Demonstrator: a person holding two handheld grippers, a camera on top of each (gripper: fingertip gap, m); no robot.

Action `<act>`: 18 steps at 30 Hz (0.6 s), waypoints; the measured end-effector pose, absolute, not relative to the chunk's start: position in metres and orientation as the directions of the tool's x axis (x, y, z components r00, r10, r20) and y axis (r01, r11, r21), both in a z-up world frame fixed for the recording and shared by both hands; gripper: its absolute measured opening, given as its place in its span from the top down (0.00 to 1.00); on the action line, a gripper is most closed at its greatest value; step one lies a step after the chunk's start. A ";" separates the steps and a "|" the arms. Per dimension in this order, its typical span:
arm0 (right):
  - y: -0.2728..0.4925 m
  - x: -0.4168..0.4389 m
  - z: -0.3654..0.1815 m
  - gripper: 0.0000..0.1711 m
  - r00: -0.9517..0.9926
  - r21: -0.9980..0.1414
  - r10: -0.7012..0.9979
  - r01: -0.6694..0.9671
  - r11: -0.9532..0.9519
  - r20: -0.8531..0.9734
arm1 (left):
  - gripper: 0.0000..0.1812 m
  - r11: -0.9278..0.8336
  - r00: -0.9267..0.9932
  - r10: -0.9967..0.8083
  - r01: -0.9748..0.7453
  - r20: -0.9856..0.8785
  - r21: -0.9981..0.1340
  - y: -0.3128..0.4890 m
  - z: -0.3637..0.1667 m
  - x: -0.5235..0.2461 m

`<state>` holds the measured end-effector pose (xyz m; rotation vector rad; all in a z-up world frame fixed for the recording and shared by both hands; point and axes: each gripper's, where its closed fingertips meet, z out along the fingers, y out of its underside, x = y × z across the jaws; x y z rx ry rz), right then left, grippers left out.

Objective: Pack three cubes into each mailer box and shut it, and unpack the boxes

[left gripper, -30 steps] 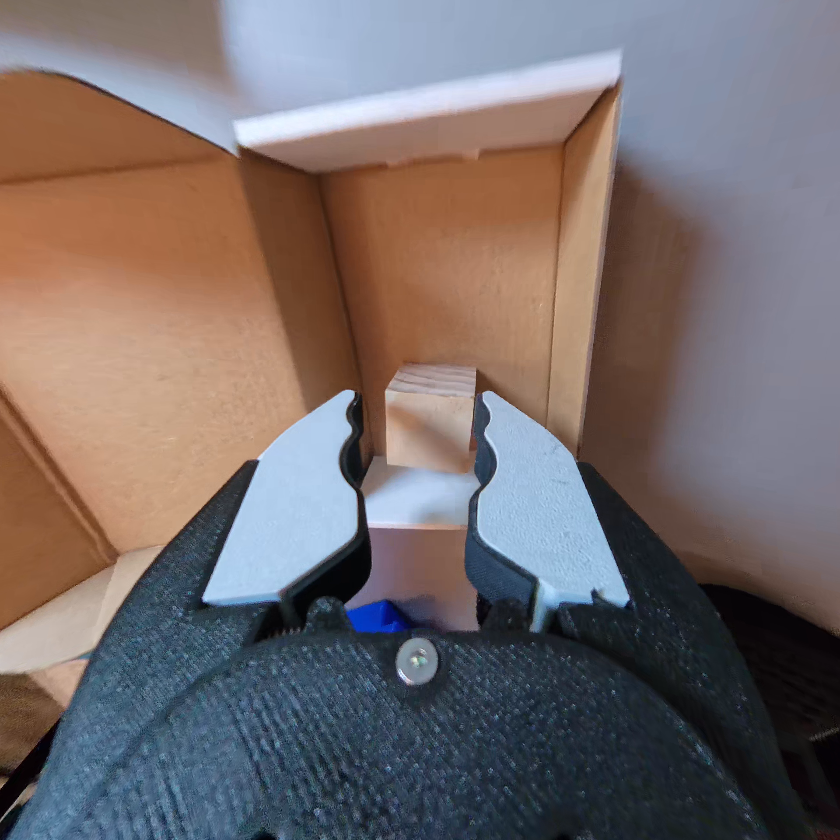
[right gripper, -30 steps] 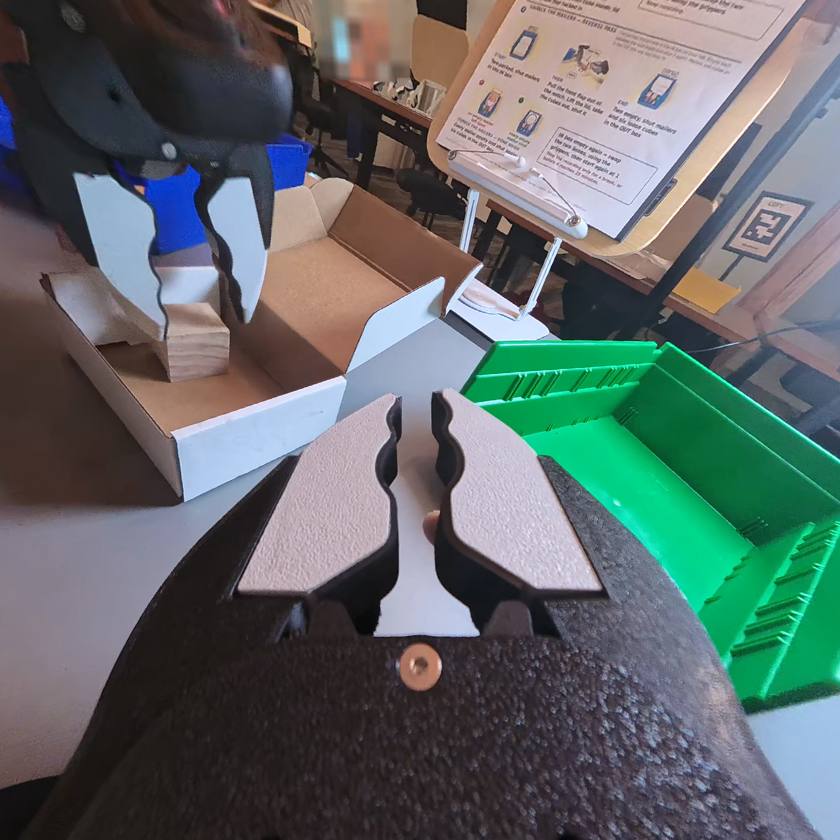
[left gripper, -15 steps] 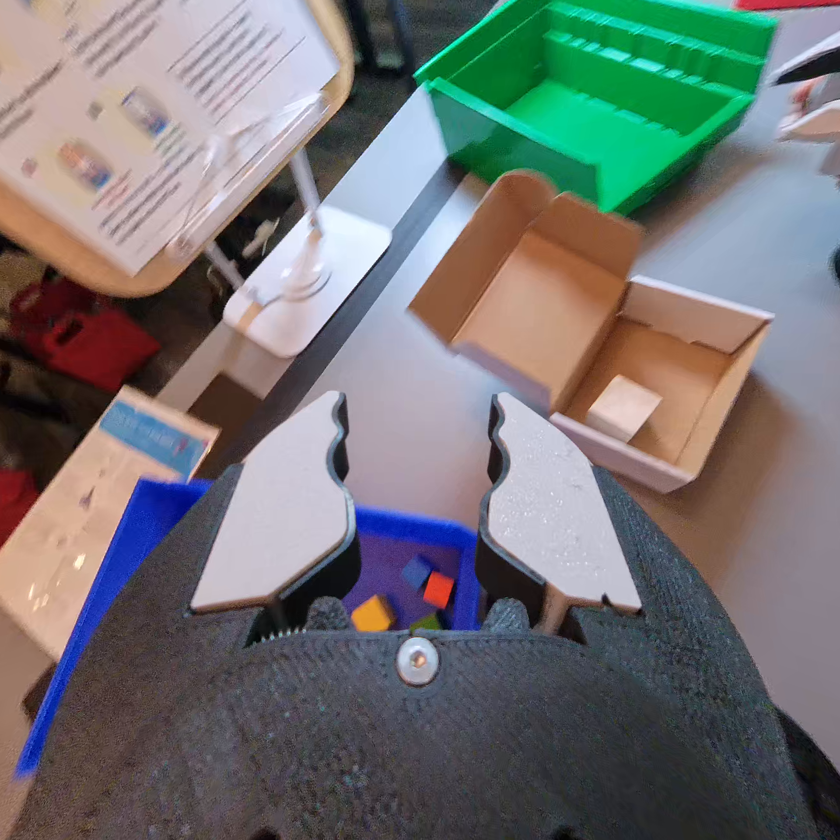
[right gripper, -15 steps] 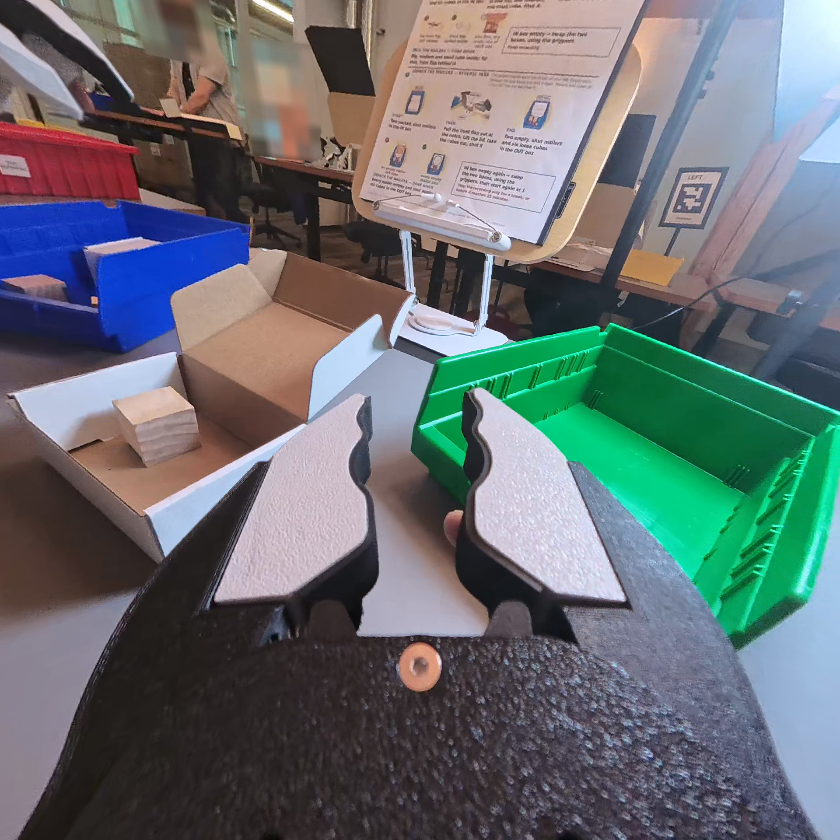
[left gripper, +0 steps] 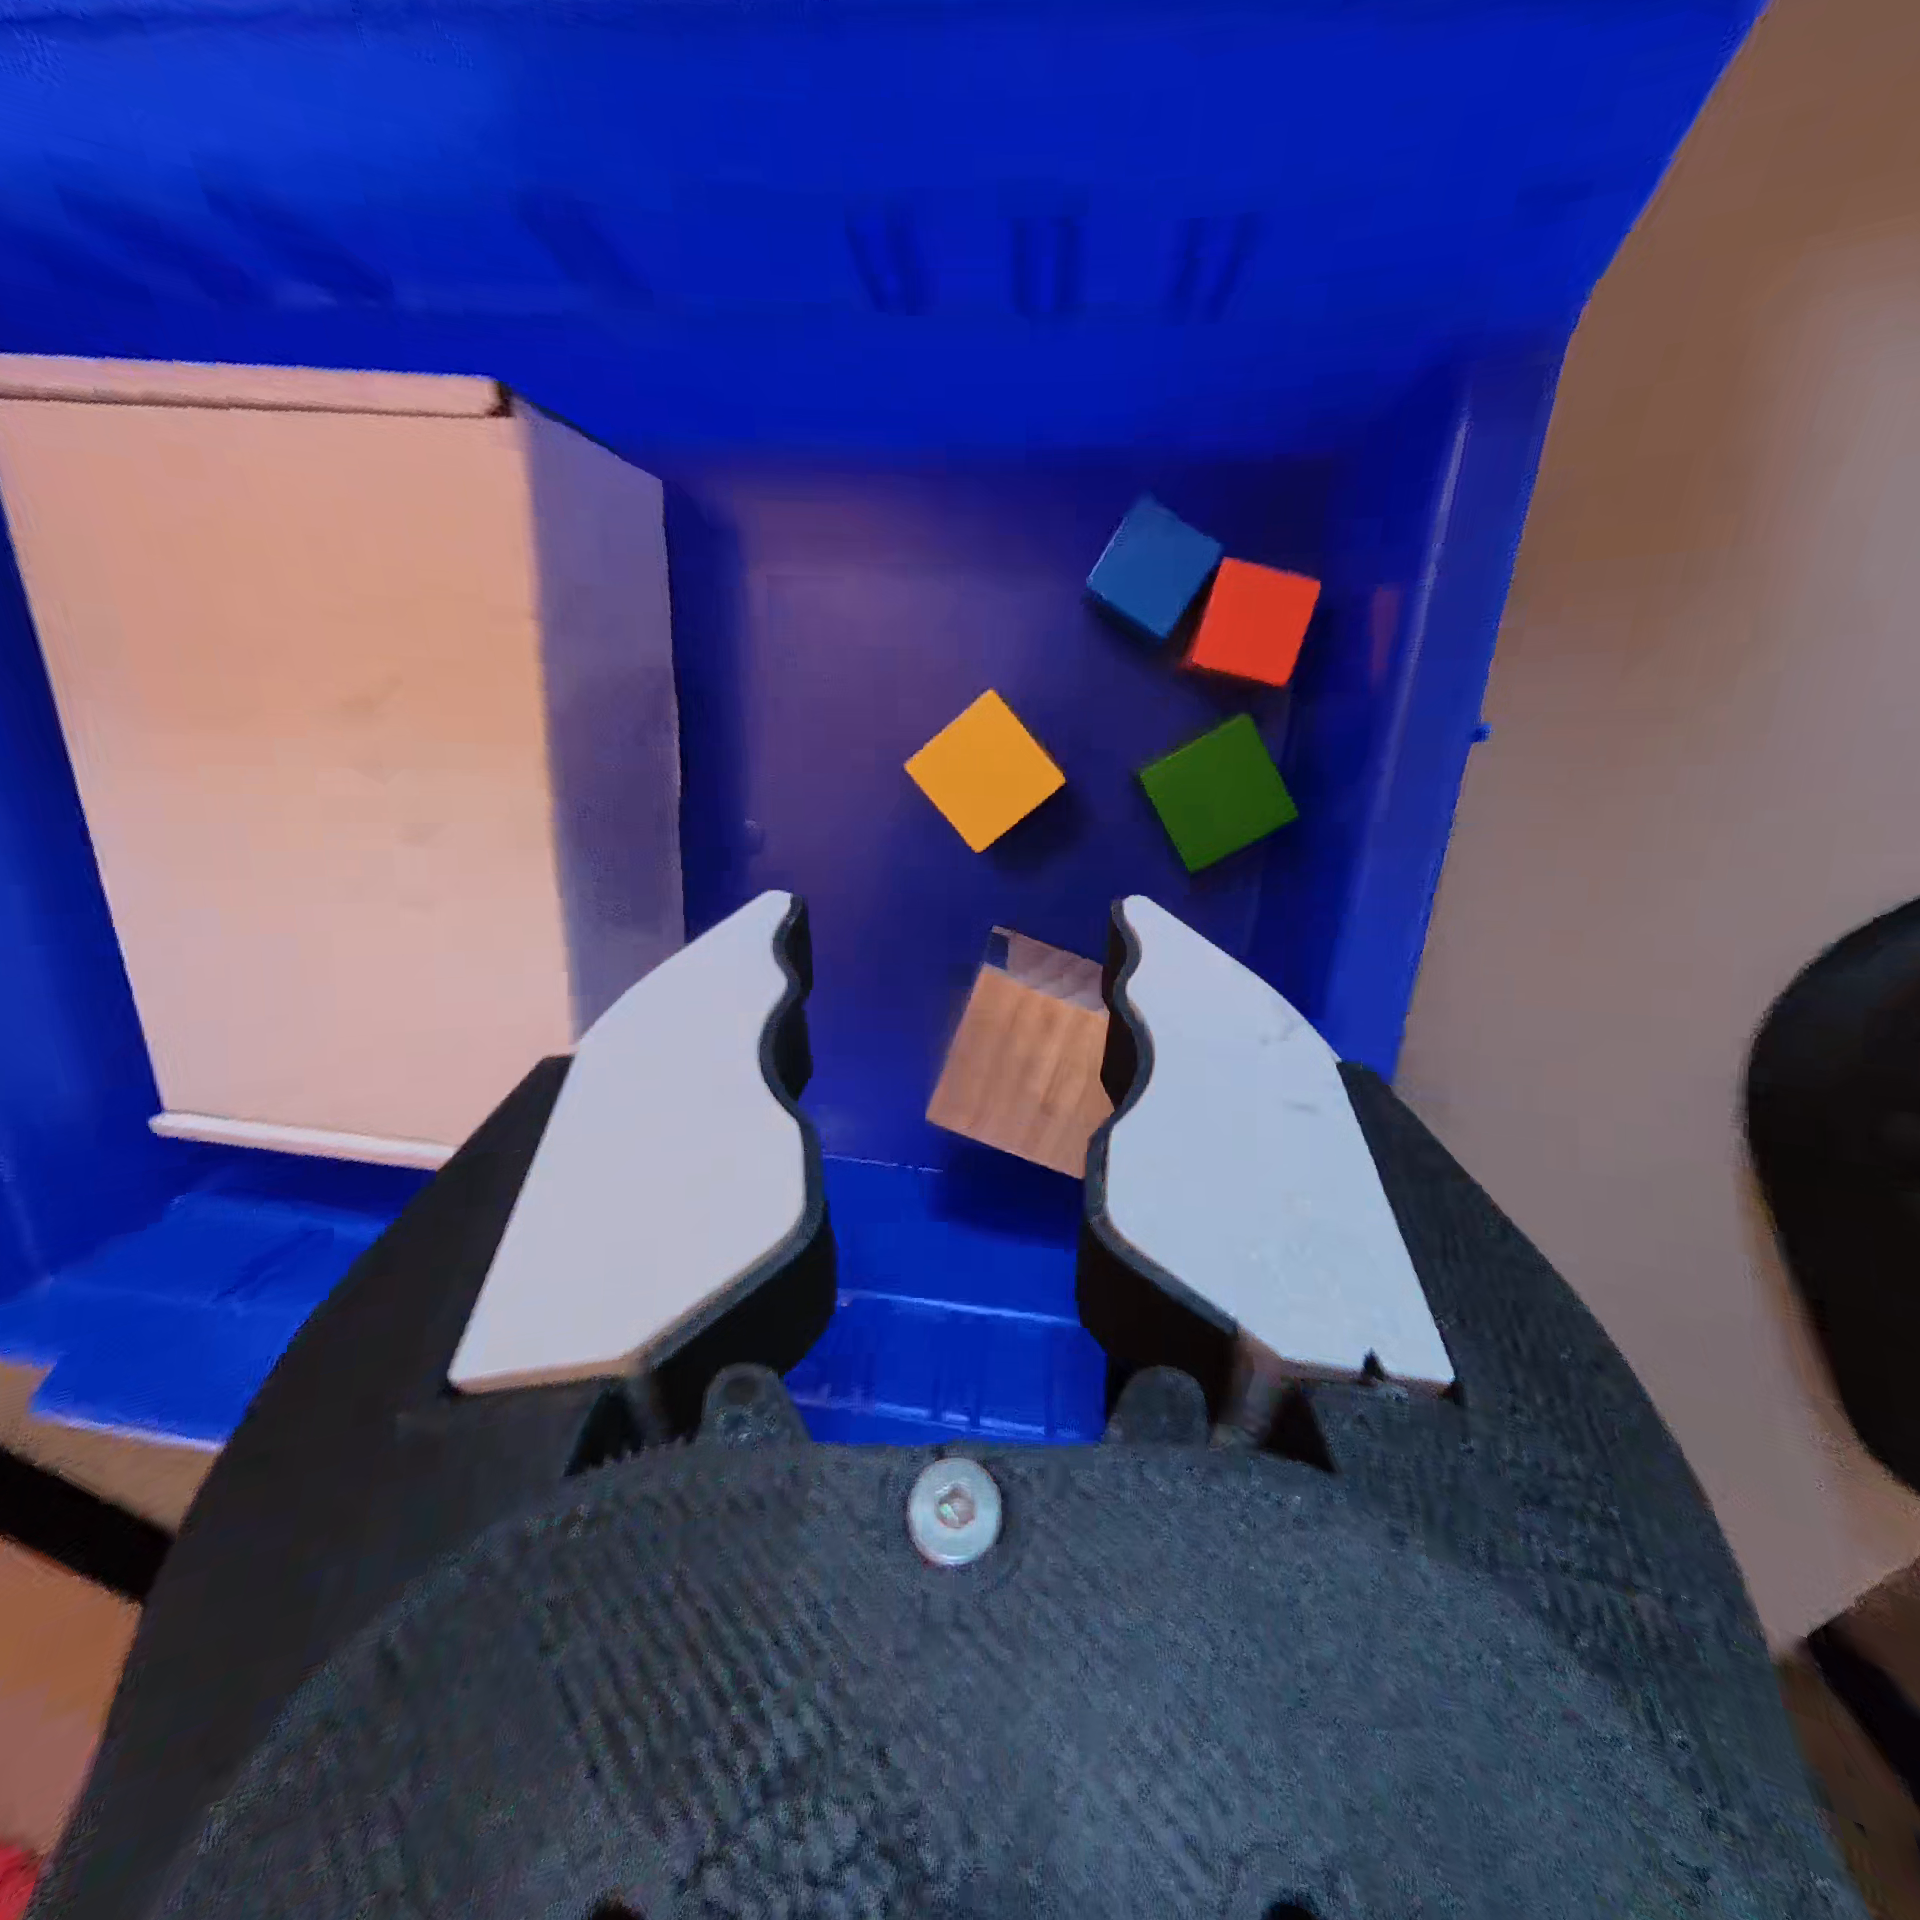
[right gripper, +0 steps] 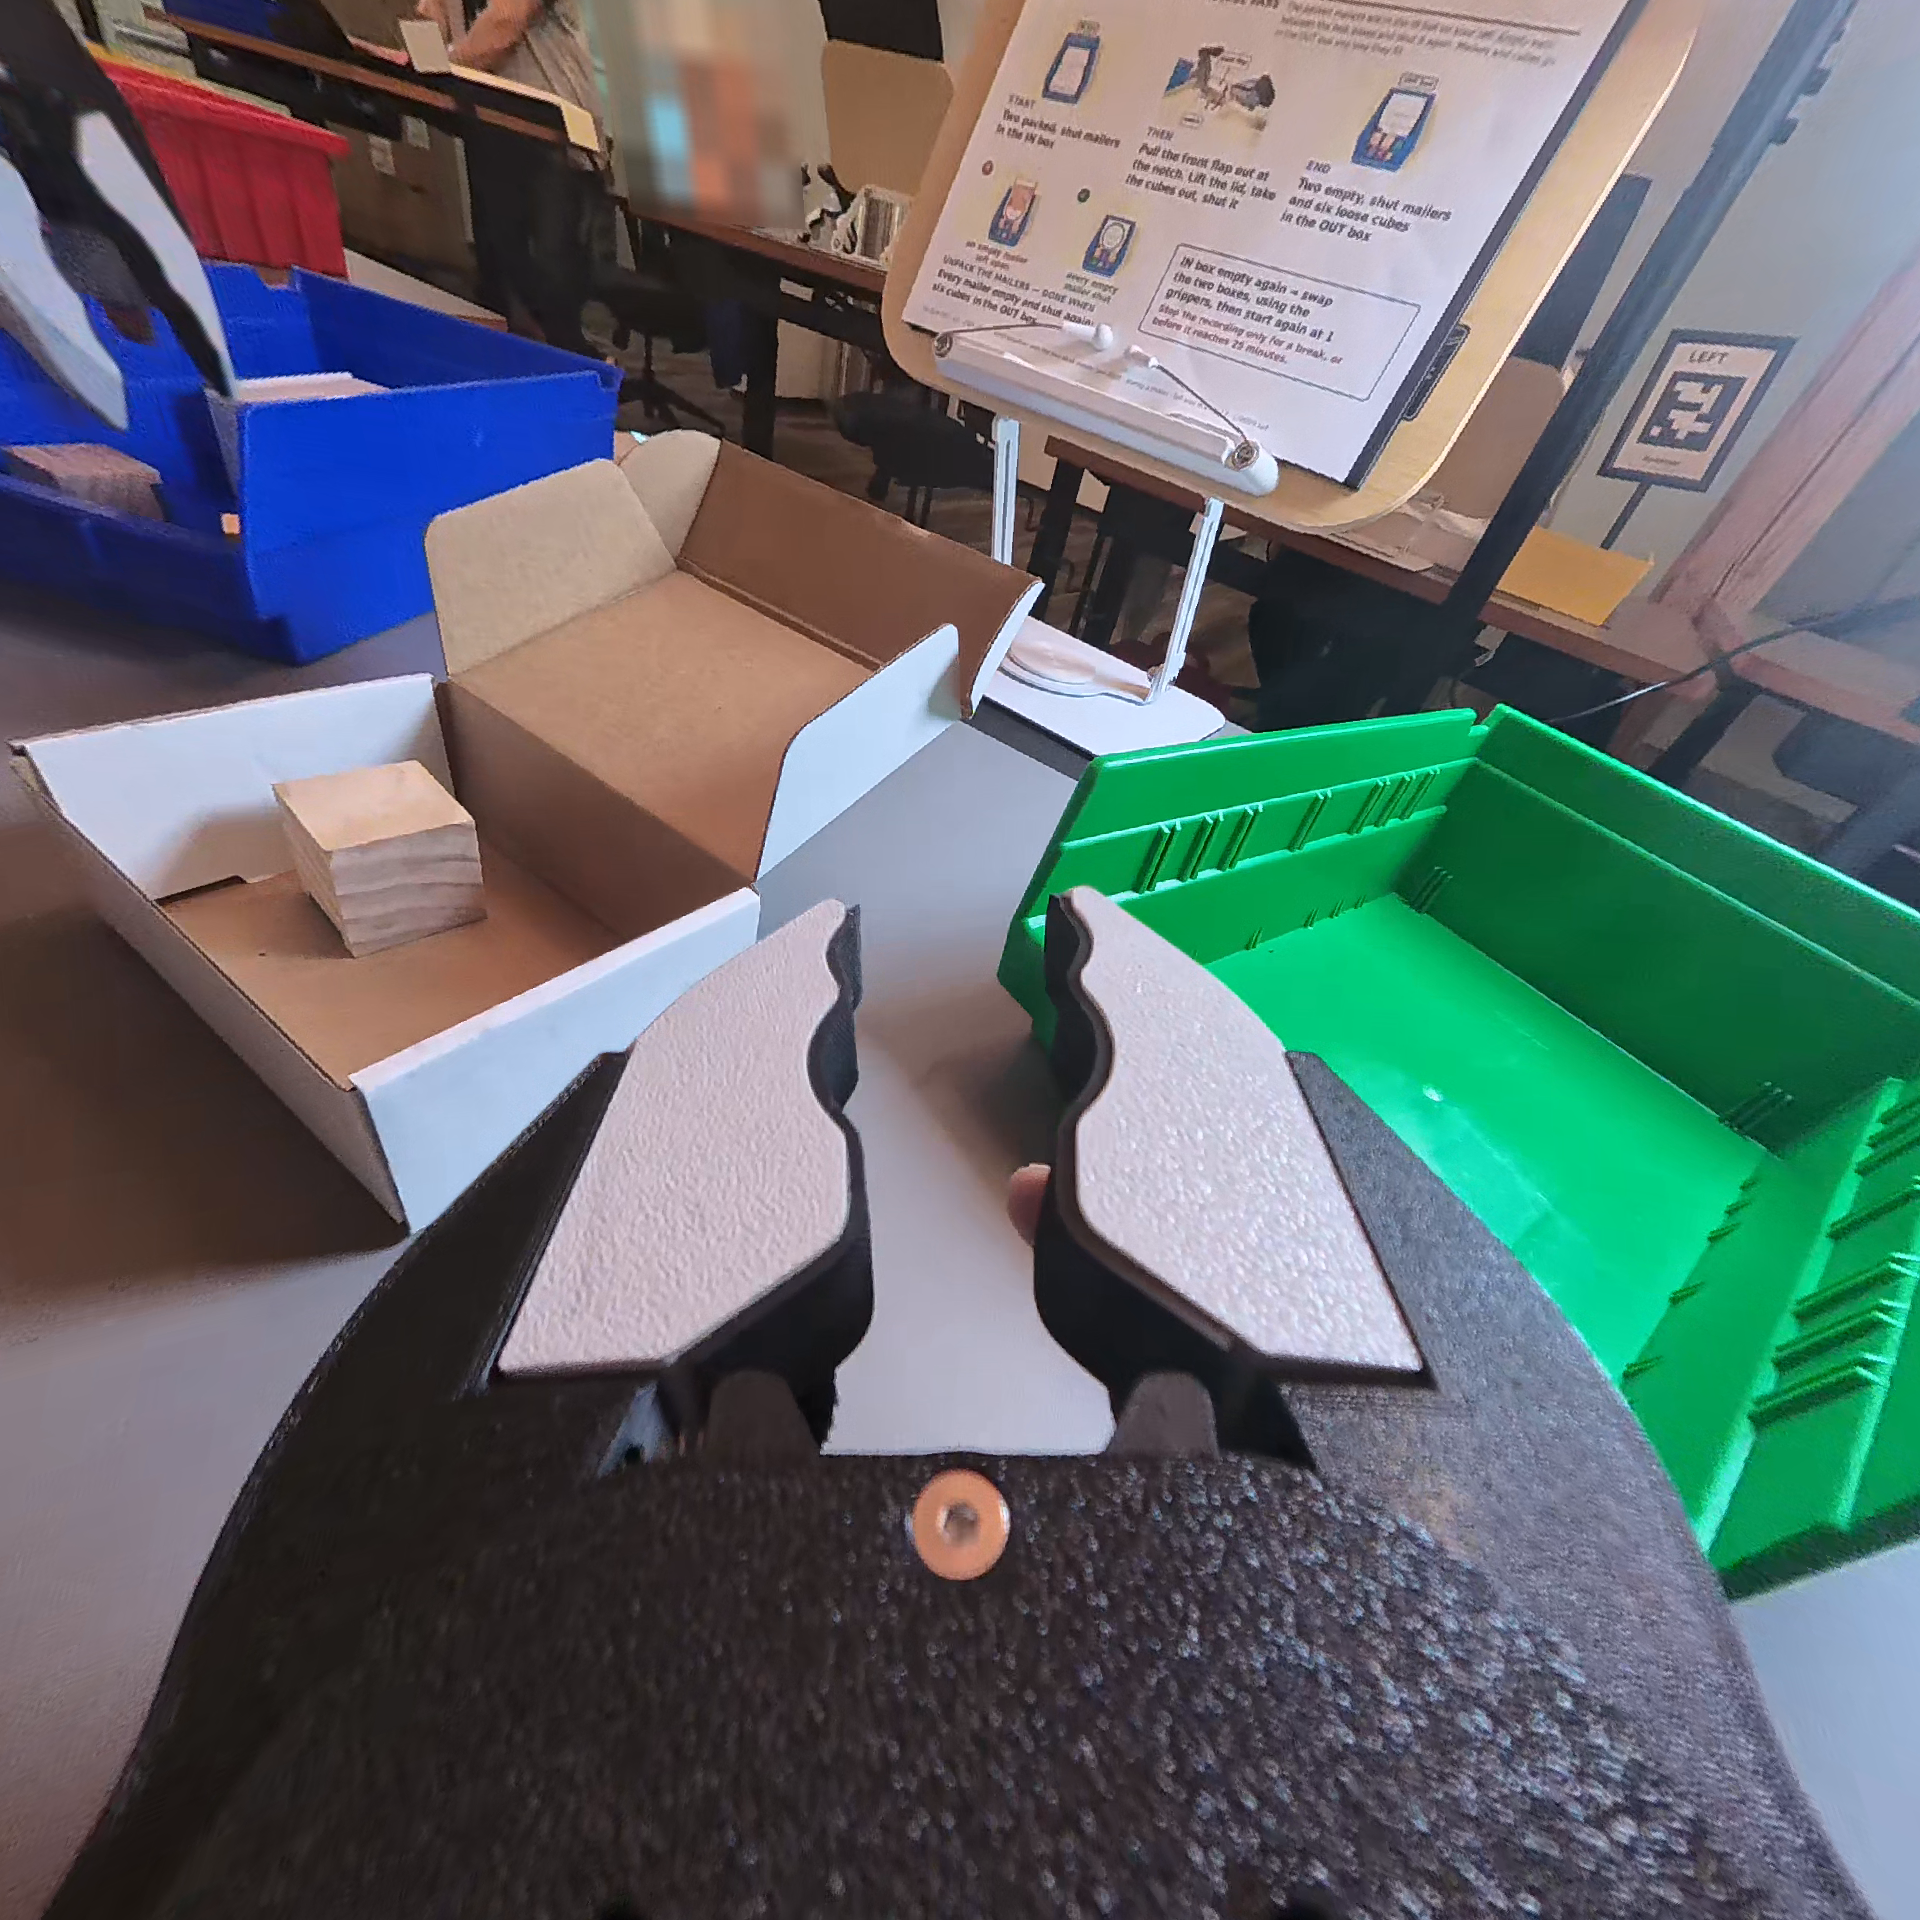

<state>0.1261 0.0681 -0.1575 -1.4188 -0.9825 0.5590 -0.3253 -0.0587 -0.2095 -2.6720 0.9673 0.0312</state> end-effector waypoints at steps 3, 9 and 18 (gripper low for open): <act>0.068 0.125 -0.160 0.82 0.508 -0.964 0.830 0.235 0.123 0.229 | 0.69 -0.664 0.664 -0.716 -0.743 -0.215 -0.084 -0.057 -0.232 -0.331; 0.068 0.128 -0.161 0.86 0.499 -0.949 0.818 0.265 0.171 0.287 | 0.73 -0.469 0.441 -0.870 -0.878 -0.222 0.093 -0.048 -0.251 -0.314; 0.074 0.137 -0.153 0.88 0.523 -0.958 0.809 0.234 0.166 0.268 | 0.84 -0.537 0.526 -0.828 -0.843 -0.193 0.005 -0.028 -0.211 -0.293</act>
